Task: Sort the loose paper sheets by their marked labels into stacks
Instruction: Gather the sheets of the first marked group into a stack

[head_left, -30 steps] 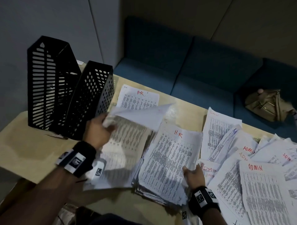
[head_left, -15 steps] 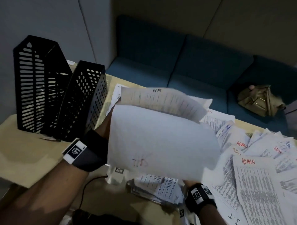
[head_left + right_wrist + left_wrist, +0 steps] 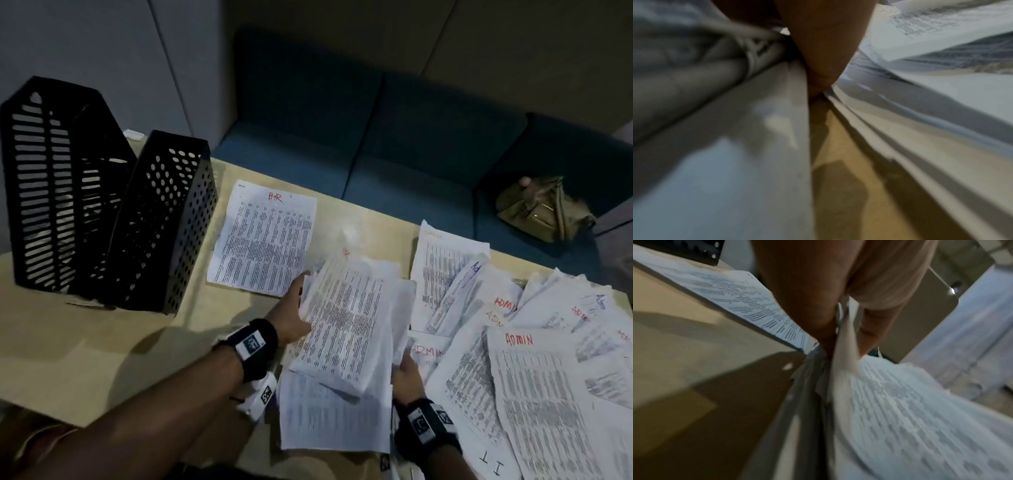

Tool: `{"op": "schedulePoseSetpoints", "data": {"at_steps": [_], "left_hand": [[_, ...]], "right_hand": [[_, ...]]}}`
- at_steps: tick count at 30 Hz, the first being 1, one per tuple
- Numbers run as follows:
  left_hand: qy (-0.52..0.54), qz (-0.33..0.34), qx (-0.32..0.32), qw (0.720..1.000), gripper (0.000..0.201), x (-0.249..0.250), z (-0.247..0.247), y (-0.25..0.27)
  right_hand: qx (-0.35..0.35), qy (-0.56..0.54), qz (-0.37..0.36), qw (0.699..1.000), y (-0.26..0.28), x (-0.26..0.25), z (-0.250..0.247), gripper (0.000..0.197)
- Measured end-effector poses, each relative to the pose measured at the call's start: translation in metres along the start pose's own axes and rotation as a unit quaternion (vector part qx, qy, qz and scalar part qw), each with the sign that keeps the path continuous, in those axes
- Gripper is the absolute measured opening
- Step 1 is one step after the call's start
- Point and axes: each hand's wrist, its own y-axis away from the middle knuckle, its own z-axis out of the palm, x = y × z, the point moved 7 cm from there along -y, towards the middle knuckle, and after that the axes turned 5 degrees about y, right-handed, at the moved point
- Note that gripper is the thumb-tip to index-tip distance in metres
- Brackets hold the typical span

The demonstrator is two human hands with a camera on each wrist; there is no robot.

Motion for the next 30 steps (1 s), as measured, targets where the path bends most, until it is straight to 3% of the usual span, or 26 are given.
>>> {"op": "schedulePoseSetpoints", "data": {"at_steps": [3, 4, 7, 9, 12, 14, 16, 20, 23, 24, 26, 30], "left_hand": [[-0.029, 0.016, 0.094, 0.995, 0.074, -0.015, -0.01, -0.004], [-0.031, 0.019, 0.137, 0.99, 0.062, -0.017, -0.015, -0.003], [-0.003, -0.018, 0.139, 0.99, 0.053, -0.028, -0.016, -0.002], [-0.017, -0.042, 0.094, 0.995, 0.067, -0.034, -0.013, -0.002], [-0.047, -0.047, 0.04, 0.997, 0.081, -0.038, -0.013, -0.002], [-0.049, -0.047, 0.041, 0.997, 0.066, -0.036, -0.018, -0.002], [-0.05, -0.039, 0.07, 0.996, 0.032, -0.031, -0.026, -0.002], [-0.065, -0.017, 0.114, 0.991, 0.02, -0.026, -0.036, -0.009], [-0.028, -0.035, 0.135, 0.99, 0.012, -0.03, -0.043, -0.012], [-0.013, -0.039, 0.149, 0.988, 0.02, -0.031, -0.047, -0.013], [0.023, -0.049, 0.171, 0.984, 0.037, -0.035, -0.054, -0.017], [0.062, -0.052, 0.179, 0.981, 0.03, -0.035, -0.057, -0.025]], "right_hand": [[0.024, -0.07, 0.022, 0.997, 0.017, -0.017, -0.001, 0.02], [0.026, -0.096, 0.039, 0.994, 0.019, -0.019, -0.001, 0.025], [0.02, -0.076, 0.006, 0.997, 0.012, -0.02, 0.003, 0.087], [0.034, -0.041, -0.014, 0.998, 0.009, -0.022, 0.004, 0.073], [0.041, -0.061, 0.034, 0.997, 0.009, -0.011, 0.002, 0.055], [0.025, -0.107, 0.049, 0.993, 0.009, -0.011, 0.0, 0.047], [0.036, -0.15, 0.045, 0.987, 0.003, -0.016, -0.003, 0.034], [0.065, 0.013, -0.03, 0.997, -0.005, -0.04, -0.004, 0.046], [0.044, 0.06, 0.002, 0.997, -0.005, -0.035, 0.005, 0.07], [0.032, 0.084, 0.005, 0.996, -0.006, -0.034, 0.006, 0.074], [0.001, 0.122, -0.006, 0.992, -0.005, -0.034, 0.007, 0.069], [-0.086, 0.18, -0.04, 0.979, 0.001, -0.038, 0.012, 0.058]]}}
